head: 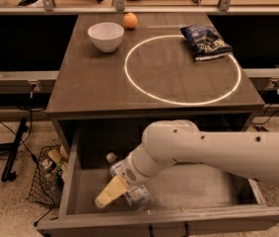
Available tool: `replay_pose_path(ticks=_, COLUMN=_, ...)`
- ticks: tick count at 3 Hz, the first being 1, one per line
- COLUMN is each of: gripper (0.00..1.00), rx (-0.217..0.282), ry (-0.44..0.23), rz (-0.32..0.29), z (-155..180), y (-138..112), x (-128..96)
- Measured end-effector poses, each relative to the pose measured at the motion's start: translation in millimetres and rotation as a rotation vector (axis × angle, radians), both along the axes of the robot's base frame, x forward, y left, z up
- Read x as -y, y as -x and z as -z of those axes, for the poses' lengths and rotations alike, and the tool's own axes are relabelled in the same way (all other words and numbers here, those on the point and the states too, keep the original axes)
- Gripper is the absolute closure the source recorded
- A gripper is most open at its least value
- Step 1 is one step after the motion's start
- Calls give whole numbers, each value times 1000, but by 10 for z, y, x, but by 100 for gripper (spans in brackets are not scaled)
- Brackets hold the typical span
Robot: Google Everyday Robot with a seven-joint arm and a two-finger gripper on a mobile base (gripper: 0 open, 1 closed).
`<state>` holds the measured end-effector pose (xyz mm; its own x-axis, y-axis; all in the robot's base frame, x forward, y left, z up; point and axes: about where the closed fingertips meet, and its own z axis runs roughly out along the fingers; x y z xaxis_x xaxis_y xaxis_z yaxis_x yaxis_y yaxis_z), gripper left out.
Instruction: Pick blue plastic bottle from top drawer and place on counter
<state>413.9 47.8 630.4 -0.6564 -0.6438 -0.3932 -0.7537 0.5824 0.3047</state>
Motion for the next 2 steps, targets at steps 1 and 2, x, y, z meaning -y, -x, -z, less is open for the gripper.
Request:
replay_pose_path(ticks=1, gripper=0, rx=19, ry=6, rz=18, z=56, y=-133, x=-212)
replay_pose_path(ticks=2, gripper=26, rx=123, ry=75, rz=58, z=95, y=-335, x=-141)
